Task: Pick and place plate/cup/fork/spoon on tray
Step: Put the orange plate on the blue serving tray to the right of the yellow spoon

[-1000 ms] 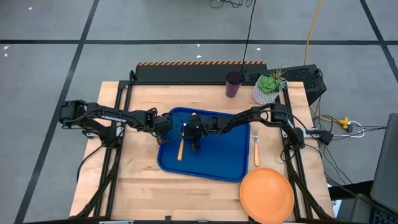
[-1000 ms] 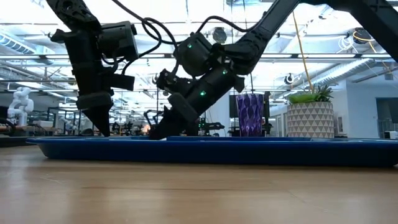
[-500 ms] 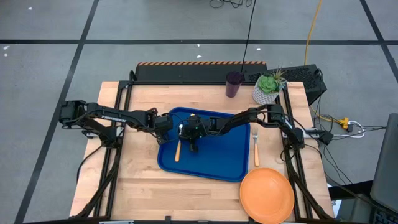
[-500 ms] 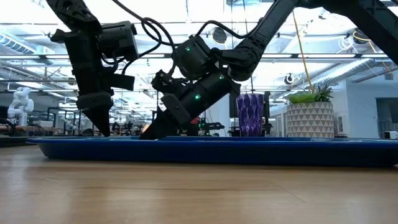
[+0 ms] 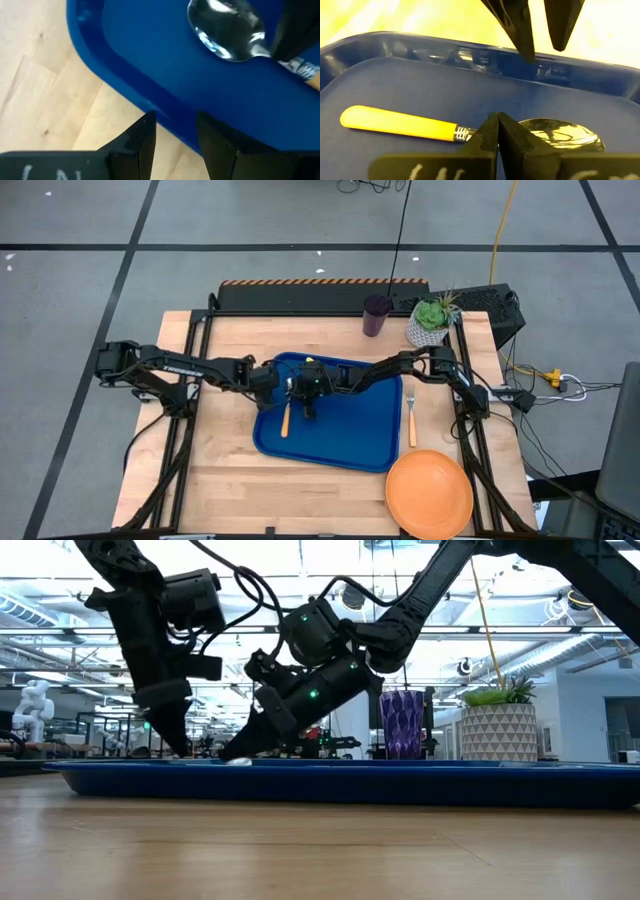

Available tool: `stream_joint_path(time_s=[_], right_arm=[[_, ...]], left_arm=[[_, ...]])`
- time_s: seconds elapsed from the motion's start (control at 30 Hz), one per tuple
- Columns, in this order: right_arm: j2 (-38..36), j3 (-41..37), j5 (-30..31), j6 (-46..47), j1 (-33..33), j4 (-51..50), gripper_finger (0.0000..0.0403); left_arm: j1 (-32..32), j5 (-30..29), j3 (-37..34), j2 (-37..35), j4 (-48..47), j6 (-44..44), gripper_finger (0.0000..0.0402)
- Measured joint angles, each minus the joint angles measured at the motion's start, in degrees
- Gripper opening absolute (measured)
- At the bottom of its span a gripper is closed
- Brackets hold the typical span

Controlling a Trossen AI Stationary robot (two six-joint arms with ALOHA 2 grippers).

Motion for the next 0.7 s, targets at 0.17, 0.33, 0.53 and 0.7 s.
stream_joint_path(time_s=[0.17, 0.33, 0.53, 0.7], right_arm=[[0.0, 0.0, 0.0, -0.1, 0.0, -0.3, 0.0000], [0.0, 0.0, 0.0, -0.1, 0.0, 0.0, 0.0000], [-0.9, 0.0, 0.0, -0.1, -0.1, -0.2, 0.0001], [-4.7, 0.0, 0.0, -2.6, -0.1, -0.9, 0.0020]], left_arm=[[-1.3, 0.1, 0.0, 0.0, 0.2, -1.6, 0.0140], [-2.6, 0.1, 0.0, 0.0, -0.8, -2.4, 0.0140], [-5.7, 0.1, 0.0, 0.0, -4.1, -7.0, 0.0140], [-8.3, 0.1, 0.0, 0.0, -5.2, -10.0, 0.0140]])
